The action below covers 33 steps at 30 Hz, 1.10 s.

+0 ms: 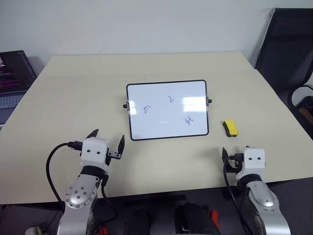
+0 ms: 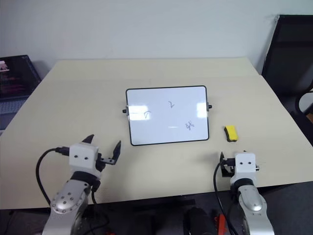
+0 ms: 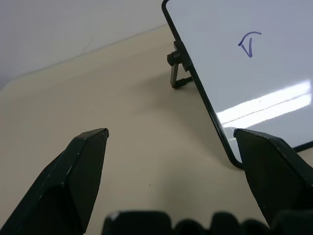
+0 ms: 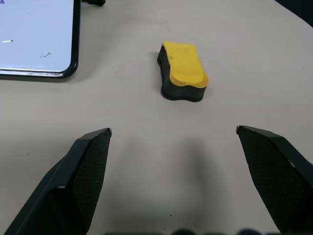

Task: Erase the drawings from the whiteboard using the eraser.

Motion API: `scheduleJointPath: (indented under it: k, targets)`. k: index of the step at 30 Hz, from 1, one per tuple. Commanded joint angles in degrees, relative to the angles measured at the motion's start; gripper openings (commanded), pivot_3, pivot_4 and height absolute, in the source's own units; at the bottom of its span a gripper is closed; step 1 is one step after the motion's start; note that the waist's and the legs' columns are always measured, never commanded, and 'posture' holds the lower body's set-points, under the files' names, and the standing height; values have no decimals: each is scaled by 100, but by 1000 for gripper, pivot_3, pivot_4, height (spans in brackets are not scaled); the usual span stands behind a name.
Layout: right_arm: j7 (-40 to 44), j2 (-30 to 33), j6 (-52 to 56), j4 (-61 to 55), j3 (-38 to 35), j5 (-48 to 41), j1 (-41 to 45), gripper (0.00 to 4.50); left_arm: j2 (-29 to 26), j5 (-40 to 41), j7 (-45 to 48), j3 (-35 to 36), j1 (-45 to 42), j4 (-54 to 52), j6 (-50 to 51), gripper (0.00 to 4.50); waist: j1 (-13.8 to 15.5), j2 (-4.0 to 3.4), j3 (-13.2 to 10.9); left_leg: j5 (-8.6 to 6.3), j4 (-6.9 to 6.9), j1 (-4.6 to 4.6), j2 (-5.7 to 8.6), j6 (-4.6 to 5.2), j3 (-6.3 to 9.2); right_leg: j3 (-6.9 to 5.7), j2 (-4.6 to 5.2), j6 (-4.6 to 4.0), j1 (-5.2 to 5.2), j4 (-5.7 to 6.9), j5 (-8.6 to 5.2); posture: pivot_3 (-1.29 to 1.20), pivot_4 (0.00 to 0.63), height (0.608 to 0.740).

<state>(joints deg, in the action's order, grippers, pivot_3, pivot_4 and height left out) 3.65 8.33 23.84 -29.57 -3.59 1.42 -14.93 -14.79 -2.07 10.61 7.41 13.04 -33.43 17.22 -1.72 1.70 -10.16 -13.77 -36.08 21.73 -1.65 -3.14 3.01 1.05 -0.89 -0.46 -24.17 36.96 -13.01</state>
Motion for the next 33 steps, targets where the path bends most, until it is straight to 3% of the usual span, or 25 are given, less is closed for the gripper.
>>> scheduleJointPath:
  k: [1,8,21,33]
  targets:
    - [81,60,-61,-47,-39,-49,126,4451,-45,38,-34,217,13,-173,-146,4500,-1,0,0,0,0,0,-1,0,0,0,1,-1,0,0,0,0,150,740]
    - [167,120,-100,91,-101,-92,288,4451,17,19,-39,237,90,72,-495,4500,-2,0,0,0,0,-1,0,0,-2,-1,3,-1,0,-1,-1,0,150,740]
    - [64,159,-324,297,-372,-58,507,4451,91,13,-4,-117,-828,1097,-1099,4500,4,1,0,0,-2,1,4,0,-7,-5,2,1,2,1,1,0,150,740]
    - [72,215,-272,212,-501,-55,562,4451,117,39,9,-240,-1069,1495,-1336,4500,6,1,1,0,0,2,5,1,-7,-3,-1,8,2,3,5,0,150,740]
